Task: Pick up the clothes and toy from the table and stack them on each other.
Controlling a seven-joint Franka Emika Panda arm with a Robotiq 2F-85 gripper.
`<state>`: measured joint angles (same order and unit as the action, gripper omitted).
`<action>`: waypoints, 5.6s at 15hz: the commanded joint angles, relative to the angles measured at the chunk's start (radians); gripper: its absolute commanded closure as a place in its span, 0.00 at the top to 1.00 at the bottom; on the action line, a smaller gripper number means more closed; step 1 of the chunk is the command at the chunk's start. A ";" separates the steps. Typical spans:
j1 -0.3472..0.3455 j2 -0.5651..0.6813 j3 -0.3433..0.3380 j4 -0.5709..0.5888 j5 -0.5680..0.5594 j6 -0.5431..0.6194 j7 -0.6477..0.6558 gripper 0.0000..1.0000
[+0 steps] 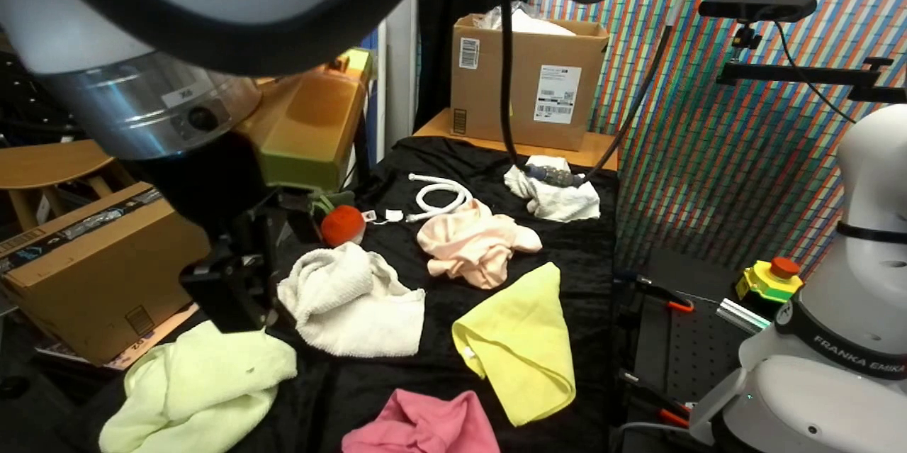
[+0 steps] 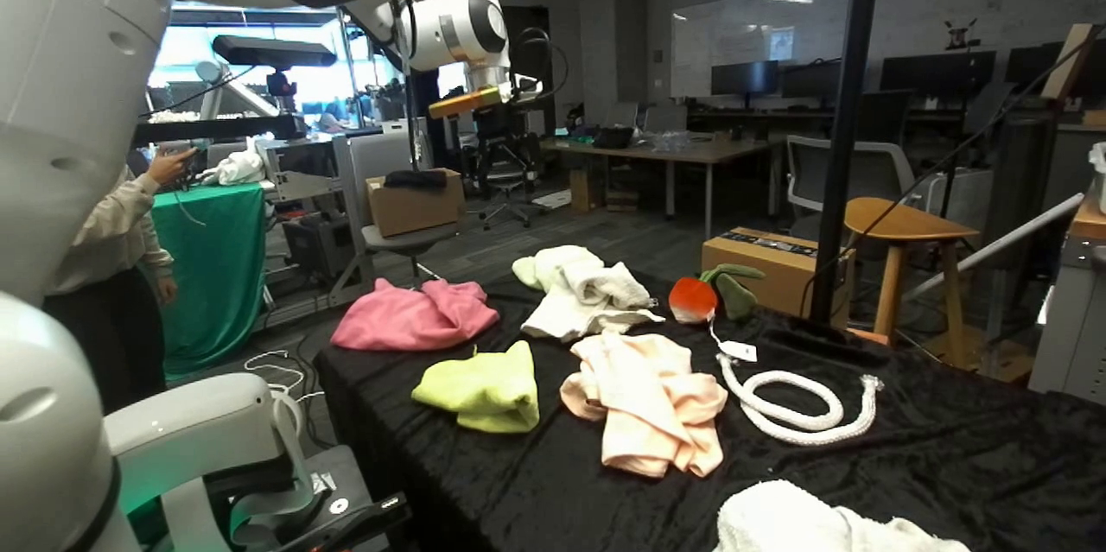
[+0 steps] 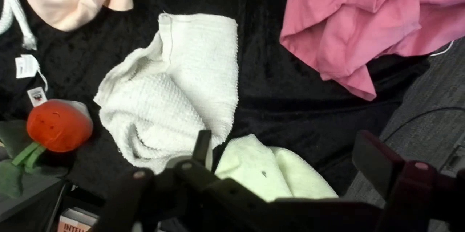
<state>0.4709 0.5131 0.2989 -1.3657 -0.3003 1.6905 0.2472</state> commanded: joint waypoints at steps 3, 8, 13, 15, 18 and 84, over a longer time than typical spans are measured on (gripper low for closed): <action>0.062 0.088 -0.034 0.088 0.025 0.061 -0.014 1.00; 0.054 0.133 -0.022 0.063 0.009 0.211 0.012 1.00; 0.084 0.224 -0.085 0.106 0.030 0.323 0.032 1.00; 0.090 0.254 -0.105 0.113 0.029 0.357 0.046 1.00; 0.101 0.294 -0.134 0.135 0.020 0.388 0.069 1.00; -0.189 -0.524 -0.282 -0.574 -0.447 0.405 0.917 0.06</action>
<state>0.3671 0.0676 -0.0272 -1.8385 -0.7300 2.0887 1.1076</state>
